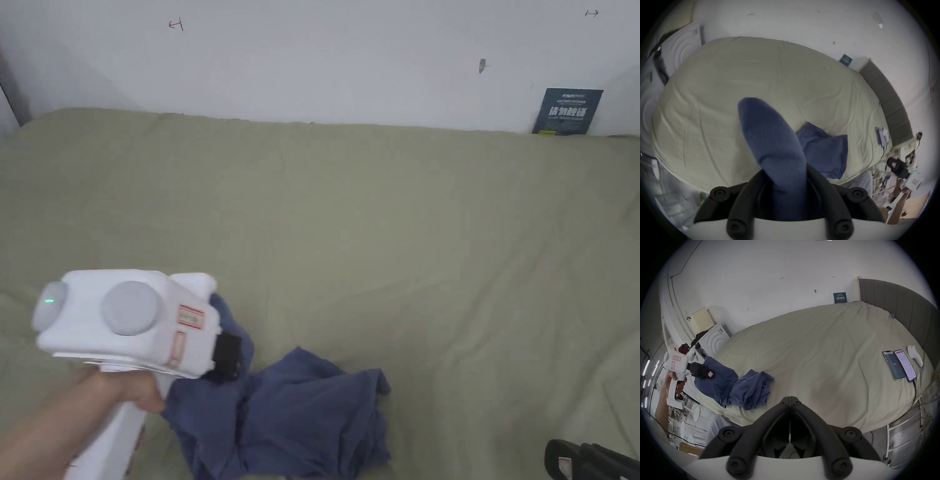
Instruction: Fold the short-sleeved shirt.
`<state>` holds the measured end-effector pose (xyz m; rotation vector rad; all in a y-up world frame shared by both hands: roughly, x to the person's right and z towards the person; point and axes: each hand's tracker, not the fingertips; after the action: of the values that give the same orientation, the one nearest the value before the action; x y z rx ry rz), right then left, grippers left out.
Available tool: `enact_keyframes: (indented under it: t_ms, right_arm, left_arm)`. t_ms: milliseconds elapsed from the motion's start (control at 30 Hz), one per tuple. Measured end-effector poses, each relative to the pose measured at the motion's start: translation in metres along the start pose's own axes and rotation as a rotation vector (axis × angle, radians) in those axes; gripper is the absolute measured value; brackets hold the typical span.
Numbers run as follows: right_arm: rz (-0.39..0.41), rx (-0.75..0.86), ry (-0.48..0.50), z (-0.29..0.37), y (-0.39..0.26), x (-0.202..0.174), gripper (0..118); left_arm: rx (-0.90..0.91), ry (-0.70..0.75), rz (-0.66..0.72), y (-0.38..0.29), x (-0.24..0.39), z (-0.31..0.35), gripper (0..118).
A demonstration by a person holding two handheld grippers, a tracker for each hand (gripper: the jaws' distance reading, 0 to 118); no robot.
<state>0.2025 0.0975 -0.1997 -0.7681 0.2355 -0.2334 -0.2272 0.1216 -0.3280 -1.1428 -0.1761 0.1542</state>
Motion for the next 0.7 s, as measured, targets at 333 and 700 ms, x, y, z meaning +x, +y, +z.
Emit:
enact_keyframes:
  t_ms: [333, 700]
  right_arm:
    - [-0.037, 0.013, -0.018, 0.010, -0.004, 0.013, 1]
    - [-0.079, 0.007, -0.013, 0.011, -0.007, 0.026, 1]
  left_arm:
    - [-0.167, 0.004, -0.075, -0.006, 0.101, -0.128, 118]
    - [0.019, -0.189, 0.084, -0.008, 0.045, -0.026, 90]
